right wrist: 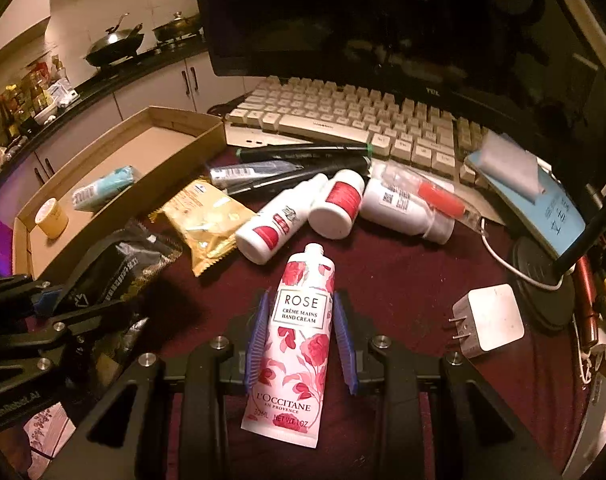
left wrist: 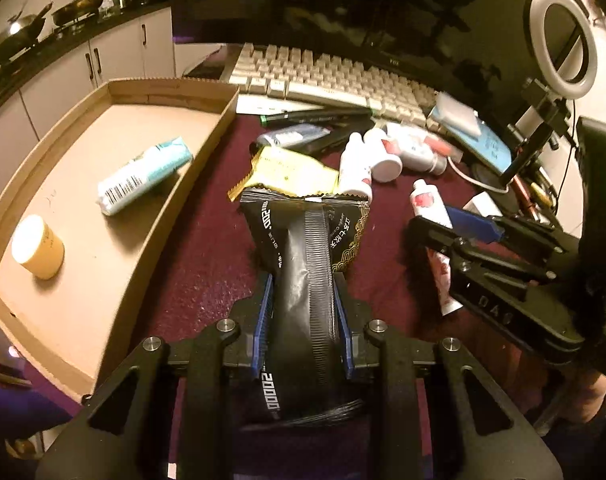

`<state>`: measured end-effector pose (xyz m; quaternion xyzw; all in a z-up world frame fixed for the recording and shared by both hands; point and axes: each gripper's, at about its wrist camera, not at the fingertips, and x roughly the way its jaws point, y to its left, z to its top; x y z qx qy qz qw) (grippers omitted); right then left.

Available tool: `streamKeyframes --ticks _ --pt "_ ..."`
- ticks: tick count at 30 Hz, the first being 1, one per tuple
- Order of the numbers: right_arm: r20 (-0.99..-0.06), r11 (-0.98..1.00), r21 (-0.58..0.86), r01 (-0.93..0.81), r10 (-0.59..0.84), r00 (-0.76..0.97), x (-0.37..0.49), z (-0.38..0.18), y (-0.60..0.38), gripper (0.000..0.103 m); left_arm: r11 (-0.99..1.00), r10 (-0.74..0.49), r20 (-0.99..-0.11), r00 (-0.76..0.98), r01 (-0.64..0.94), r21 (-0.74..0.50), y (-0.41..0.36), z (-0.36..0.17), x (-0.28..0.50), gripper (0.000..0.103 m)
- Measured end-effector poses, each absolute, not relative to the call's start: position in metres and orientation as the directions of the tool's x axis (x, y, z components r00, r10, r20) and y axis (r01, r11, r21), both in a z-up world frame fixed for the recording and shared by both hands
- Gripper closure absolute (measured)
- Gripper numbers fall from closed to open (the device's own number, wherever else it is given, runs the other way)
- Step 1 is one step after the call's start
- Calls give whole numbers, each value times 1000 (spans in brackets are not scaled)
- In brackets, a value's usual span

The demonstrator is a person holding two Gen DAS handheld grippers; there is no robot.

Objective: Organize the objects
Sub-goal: 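Carry the black bag and pink tube over the cardboard tray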

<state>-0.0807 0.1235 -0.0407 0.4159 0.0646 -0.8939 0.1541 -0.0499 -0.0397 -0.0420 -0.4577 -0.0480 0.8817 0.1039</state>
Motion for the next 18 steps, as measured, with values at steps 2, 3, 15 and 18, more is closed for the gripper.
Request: streamKeyframes --ticks 2,3,15,18 --pt "-759 -943 13 331 -225 -611 -80 -38 123 71 -973 229 -793 -565 -138 -183 -41 -38 -49 76" --pt "-757 -943 11 332 -225 -614 -79 -36 122 71 -973 229 -792 -566 -138 -183 -42 -37 -48 76" --pt "-737 -930 18 367 -260 -624 -77 -22 110 71 -989 139 -784 -605 -52 -136 -65 -21 -52 76" --pt "-729 -924 19 382 -274 -627 -76 -18 103 71 -992 121 -781 -613 -39 -124 -70 -17 -51 76"
